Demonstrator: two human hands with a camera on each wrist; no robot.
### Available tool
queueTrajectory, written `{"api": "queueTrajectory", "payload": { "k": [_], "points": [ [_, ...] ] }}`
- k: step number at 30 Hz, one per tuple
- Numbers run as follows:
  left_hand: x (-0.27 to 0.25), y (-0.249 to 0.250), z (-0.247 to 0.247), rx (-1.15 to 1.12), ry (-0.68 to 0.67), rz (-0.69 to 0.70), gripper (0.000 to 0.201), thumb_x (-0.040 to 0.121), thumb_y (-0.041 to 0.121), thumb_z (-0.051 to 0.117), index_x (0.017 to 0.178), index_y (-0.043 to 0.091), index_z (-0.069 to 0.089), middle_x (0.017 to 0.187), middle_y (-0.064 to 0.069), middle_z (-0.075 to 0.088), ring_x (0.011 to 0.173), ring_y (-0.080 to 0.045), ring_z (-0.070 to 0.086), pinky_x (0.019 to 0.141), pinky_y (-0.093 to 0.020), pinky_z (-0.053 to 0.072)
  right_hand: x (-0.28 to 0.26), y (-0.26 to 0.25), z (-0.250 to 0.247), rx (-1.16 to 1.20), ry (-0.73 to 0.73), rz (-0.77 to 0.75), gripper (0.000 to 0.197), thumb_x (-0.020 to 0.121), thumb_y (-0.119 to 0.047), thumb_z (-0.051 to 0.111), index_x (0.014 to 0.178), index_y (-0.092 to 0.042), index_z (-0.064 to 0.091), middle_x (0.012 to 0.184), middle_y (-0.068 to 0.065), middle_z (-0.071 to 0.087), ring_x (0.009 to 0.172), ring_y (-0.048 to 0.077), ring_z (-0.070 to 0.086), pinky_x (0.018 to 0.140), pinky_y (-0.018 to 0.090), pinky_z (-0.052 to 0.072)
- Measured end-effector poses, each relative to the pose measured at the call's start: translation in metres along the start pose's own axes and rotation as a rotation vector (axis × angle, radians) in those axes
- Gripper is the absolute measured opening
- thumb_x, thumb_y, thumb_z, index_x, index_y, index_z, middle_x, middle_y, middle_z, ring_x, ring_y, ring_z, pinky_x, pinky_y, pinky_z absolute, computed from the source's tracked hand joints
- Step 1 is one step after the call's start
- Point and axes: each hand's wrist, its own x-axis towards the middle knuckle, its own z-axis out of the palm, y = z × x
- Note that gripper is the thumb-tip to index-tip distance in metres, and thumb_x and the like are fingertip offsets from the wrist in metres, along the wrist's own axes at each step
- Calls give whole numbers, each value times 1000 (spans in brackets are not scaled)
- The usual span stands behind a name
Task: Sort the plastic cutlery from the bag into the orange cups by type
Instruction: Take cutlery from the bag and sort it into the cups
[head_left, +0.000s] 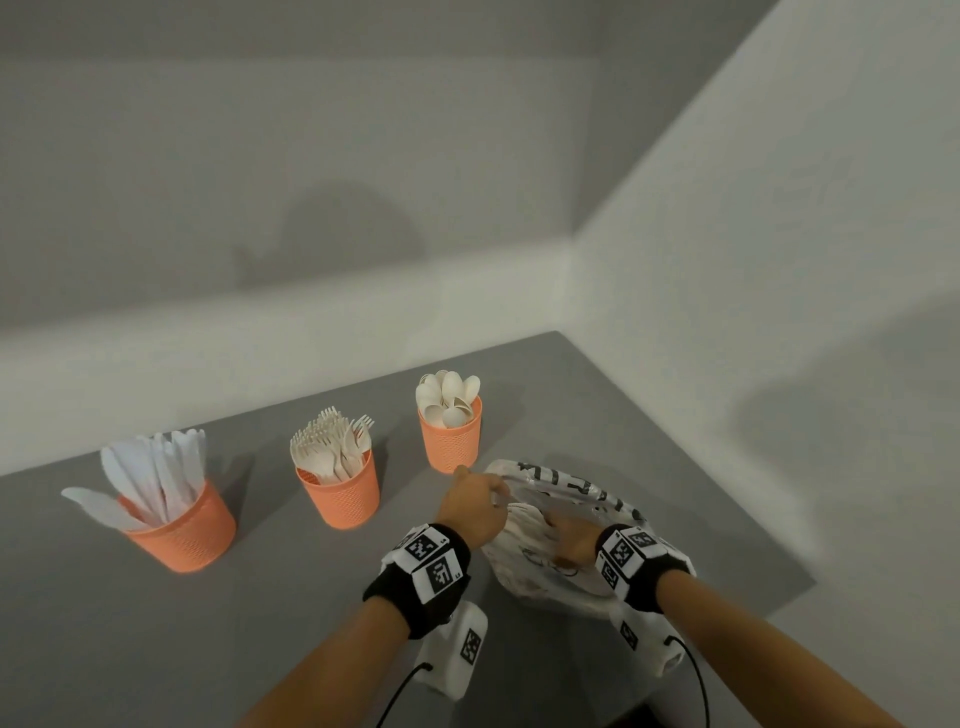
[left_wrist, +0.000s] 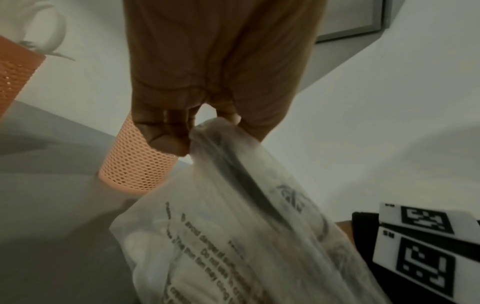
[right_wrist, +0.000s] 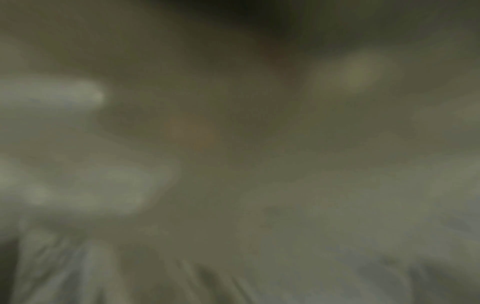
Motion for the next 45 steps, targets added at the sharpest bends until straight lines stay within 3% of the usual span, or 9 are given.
{"api": "queueTrajectory", "payload": {
  "k": [8,13,20,27,33,37,40,43,45],
  "points": [
    [3,-5,-5,11,-8,-5,32,88,9,49,118,12,59,124,-15,42,109,-31,51,95,-29,41,2,3,3,78,-34,81,42,89,-33,56,124,-9,53,124,9,58,113,27,54,94,32,41],
    [8,-3,-7,-18,5,-15,31,89,12,49,118,12,58,124,-13,41,107,-31,52,92,-28,42,3,10,-3,174,24,121,56,82,-41,65,127,-11,51,119,9,63,108,26,59,92,31,47],
    [15,-4,-1,-55,11,-7,29,87,13,52,114,13,61,122,-13,48,104,-30,55,92,-31,46,-7,8,-5,153,100,70,38,83,-29,65,116,-14,57,110,10,66,100,26,61,82,28,48],
    [20,-3,3,-74,9,-11,29,85,14,55,113,10,62,120,-15,53,104,-29,56,92,-34,46,-15,11,-11,171,151,10,48,81,-26,68,125,-19,51,113,5,65,106,24,60,91,30,48],
    [19,-3,4,-110,17,-8,30,85,13,55,115,9,61,122,-14,56,106,-28,57,91,-32,45,-20,15,-16,246,181,60,46,75,-43,71,112,-18,58,104,1,66,95,18,60,83,26,48],
    [16,0,2,-156,5,7,34,87,12,52,120,9,57,123,-10,59,90,-30,63,83,-33,50,-25,17,-21,379,228,35,54,71,-29,77,119,-17,56,107,2,65,94,16,58,83,25,48],
    [11,2,-5,-219,-11,37,32,93,15,48,122,8,55,119,-10,59,84,-26,60,79,-32,50,-28,9,-33,622,280,64,42,75,-13,73,113,-9,54,94,5,60,83,18,55,73,27,46],
    [5,2,-16,-277,82,90,27,95,19,47,115,6,60,106,-7,63,92,-19,57,82,-25,42,-25,-3,-54,887,436,54,14,80,-7,68,81,-10,55,67,2,52,57,13,49,56,24,45],
    [-1,2,-27,-414,177,77,21,95,21,48,101,7,62,92,-3,62,83,-15,56,74,-23,42,-25,-20,-74,1054,502,2,26,82,-10,67,63,-14,49,51,0,47,43,11,43,49,23,41]
  ]
}}
